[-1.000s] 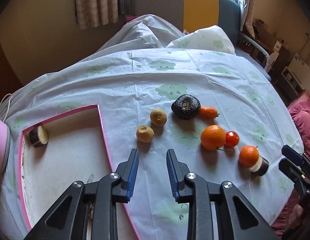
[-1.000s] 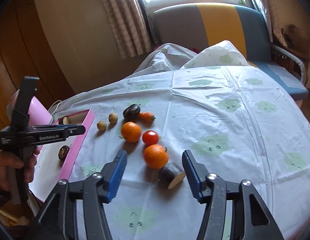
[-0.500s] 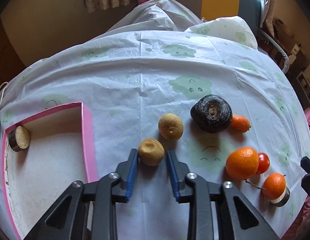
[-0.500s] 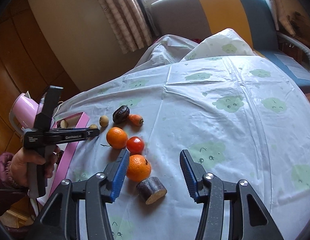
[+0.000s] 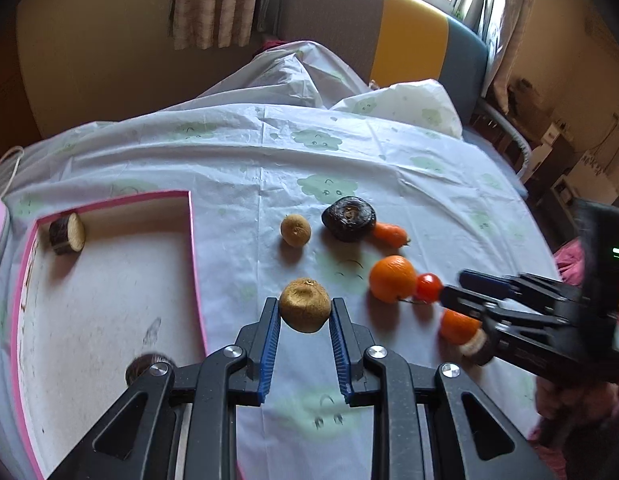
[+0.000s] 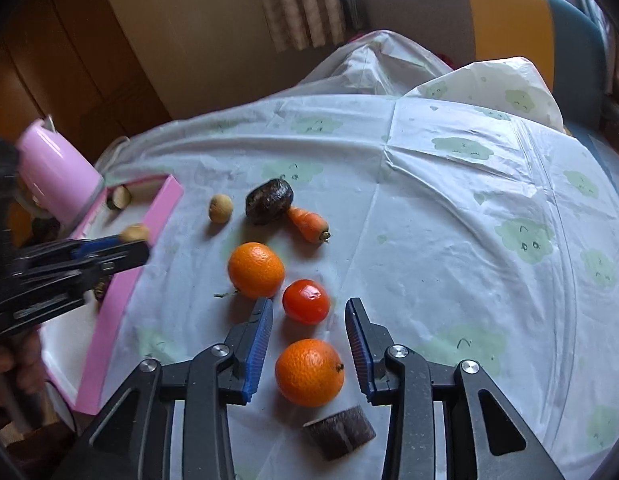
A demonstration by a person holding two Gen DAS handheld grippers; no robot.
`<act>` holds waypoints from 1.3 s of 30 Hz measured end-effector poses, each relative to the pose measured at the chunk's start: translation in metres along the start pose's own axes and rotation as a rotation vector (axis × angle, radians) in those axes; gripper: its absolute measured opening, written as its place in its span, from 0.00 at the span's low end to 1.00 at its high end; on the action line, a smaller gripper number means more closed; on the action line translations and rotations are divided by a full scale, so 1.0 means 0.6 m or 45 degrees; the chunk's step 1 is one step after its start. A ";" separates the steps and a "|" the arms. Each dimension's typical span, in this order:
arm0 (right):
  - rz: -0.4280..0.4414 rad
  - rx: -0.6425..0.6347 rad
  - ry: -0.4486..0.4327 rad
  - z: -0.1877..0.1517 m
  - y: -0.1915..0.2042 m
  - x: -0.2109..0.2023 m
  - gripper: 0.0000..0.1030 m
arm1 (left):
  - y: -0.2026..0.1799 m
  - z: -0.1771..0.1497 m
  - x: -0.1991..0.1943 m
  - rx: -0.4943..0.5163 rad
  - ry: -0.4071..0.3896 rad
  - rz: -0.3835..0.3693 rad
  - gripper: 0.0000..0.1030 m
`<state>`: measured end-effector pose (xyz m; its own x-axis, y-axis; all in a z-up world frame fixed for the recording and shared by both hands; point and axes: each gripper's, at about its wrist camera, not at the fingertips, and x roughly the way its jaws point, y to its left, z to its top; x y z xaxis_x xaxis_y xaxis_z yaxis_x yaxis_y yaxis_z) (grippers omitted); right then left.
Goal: Organize fruits
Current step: 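Release the kiwi in the tray with the left gripper while the right gripper grasps the cherry tomato, then carry the cherry tomato into the tray and release it with the right gripper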
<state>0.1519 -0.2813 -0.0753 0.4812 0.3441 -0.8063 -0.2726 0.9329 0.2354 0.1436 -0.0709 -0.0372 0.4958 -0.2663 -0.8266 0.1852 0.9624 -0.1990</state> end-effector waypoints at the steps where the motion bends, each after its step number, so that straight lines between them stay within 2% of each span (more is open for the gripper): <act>1: -0.013 -0.012 0.026 0.004 0.002 0.009 0.37 | 0.004 -0.004 -0.008 -0.007 -0.010 -0.004 0.24; 6: -0.097 -0.068 0.134 0.019 0.010 0.053 0.37 | 0.055 -0.031 -0.059 -0.073 -0.058 -0.011 0.24; 7: -0.113 -0.079 0.157 0.020 0.013 0.061 0.34 | 0.066 -0.035 -0.066 -0.085 -0.066 -0.004 0.24; 9: -0.156 -0.097 0.158 0.022 0.017 0.067 0.29 | 0.095 -0.046 -0.085 -0.116 -0.087 0.024 0.24; 13: -0.205 -0.109 0.177 0.027 0.025 0.073 0.28 | 0.158 -0.074 -0.113 -0.184 -0.113 0.088 0.24; 18: -0.194 -0.070 0.187 0.027 0.019 0.074 0.30 | 0.219 -0.112 -0.116 -0.266 -0.087 0.152 0.24; 26: -0.239 -0.068 0.191 0.038 0.029 0.091 0.30 | 0.262 -0.139 -0.100 -0.347 -0.068 0.224 0.24; 32: -0.307 -0.095 0.168 0.032 0.047 0.093 0.29 | 0.260 -0.125 -0.101 -0.337 -0.097 0.248 0.27; 35: -0.317 -0.087 0.151 0.029 0.048 0.092 0.29 | 0.256 -0.116 -0.113 -0.334 -0.142 0.268 0.32; 39: -0.327 -0.081 0.126 0.024 0.049 0.090 0.29 | 0.252 -0.118 -0.128 -0.347 -0.157 0.292 0.32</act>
<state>0.1816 -0.2335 -0.1041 0.4583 0.0820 -0.8850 -0.2054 0.9785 -0.0158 0.0736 0.0989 -0.0410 0.6000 -0.0305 -0.7994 -0.1667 0.9726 -0.1623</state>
